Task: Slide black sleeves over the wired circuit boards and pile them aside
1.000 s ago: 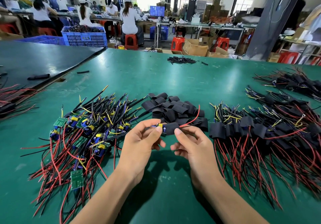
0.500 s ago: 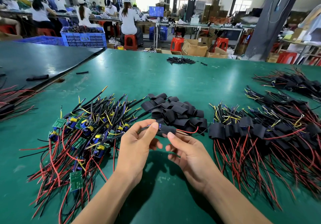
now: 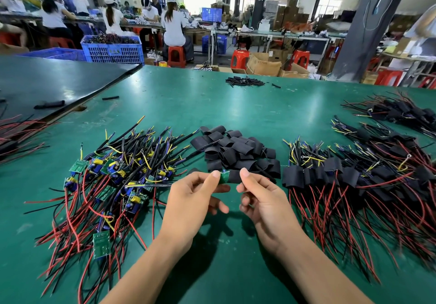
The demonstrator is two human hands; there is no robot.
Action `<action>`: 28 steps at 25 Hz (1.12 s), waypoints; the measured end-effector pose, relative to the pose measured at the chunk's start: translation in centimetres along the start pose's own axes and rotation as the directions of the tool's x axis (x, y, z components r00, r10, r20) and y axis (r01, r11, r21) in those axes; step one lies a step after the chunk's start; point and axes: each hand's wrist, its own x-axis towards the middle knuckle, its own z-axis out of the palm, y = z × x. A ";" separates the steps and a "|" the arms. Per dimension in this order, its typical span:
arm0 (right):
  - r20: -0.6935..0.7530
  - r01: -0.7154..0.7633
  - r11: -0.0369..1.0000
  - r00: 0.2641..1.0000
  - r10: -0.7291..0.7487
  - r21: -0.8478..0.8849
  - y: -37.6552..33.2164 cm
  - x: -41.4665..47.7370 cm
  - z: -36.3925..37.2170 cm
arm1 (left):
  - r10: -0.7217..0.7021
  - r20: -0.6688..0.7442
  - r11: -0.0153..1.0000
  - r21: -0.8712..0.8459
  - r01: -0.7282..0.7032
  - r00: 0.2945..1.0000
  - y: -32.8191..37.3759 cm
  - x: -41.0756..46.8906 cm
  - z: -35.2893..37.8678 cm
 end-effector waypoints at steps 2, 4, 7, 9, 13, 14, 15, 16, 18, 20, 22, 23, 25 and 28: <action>0.029 -0.029 1.000 0.999 0.028 0.003 0.2 0.0 0.0 | -0.006 -0.008 0.999 -0.036 0.006 1.000 0.1 0.1 -0.3; 0.043 -0.040 0.999 0.998 0.040 -0.009 0.3 0.0 0.0 | 0.003 -0.017 0.999 -0.036 -0.004 1.000 0.1 0.1 -0.3; 0.037 -0.037 0.999 0.999 0.037 0.001 0.4 0.1 -0.2 | 0.043 -0.031 0.999 -0.001 -0.043 0.999 0.1 -0.1 0.0; 0.026 -0.030 1.000 0.999 0.030 0.001 0.6 0.2 -0.3 | 0.074 -0.032 0.997 0.012 -0.074 0.997 0.0 -0.2 0.1; 0.035 -0.018 1.000 0.999 0.018 0.014 0.8 0.3 -0.3 | 0.091 -0.001 0.995 -0.042 -0.091 0.996 -0.1 -0.1 0.0; 0.024 -0.013 1.000 1.000 0.013 0.016 0.8 0.3 -0.3 | 0.098 0.011 0.994 -0.043 -0.097 0.995 -0.1 -0.1 -0.1; 0.004 0.001 1.000 1.000 -0.001 0.013 0.8 0.2 -0.2 | 0.108 0.019 0.993 -0.041 -0.107 0.994 -0.1 -0.2 -0.1; -0.021 0.024 1.000 1.000 -0.024 0.008 1.0 0.3 -0.2 | 0.121 0.020 0.992 -0.038 -0.120 0.992 -0.2 -0.2 0.0; -0.056 0.076 0.997 0.996 -0.075 0.010 1.2 0.2 -0.1 | 0.148 0.015 0.989 -0.022 -0.148 0.989 -0.4 -0.2 0.1; -0.048 0.112 0.993 0.993 -0.111 0.024 1.5 0.1 0.0 | 0.171 0.001 0.985 0.009 -0.171 0.985 -0.6 -0.3 0.3; -0.045 0.134 0.990 0.990 -0.136 -0.029 1.5 -0.1 0.1 | 0.198 -0.030 0.978 0.067 -0.196 0.980 -0.7 -0.4 0.4; -0.042 0.145 0.987 0.988 -0.148 -0.069 1.4 -0.1 0.0 | 0.213 -0.047 0.973 0.102 -0.208 0.976 -0.8 -0.4 0.5; -0.024 0.165 0.979 0.985 -0.169 -0.123 1.2 -0.2 -0.1 | 0.238 -0.087 0.961 0.164 -0.222 0.967 -0.8 -0.4 0.5; -0.001 0.182 0.973 0.983 -0.184 -0.143 1.2 -0.2 0.0 | 0.260 -0.143 0.952 0.202 -0.229 0.955 -0.7 -0.4 0.5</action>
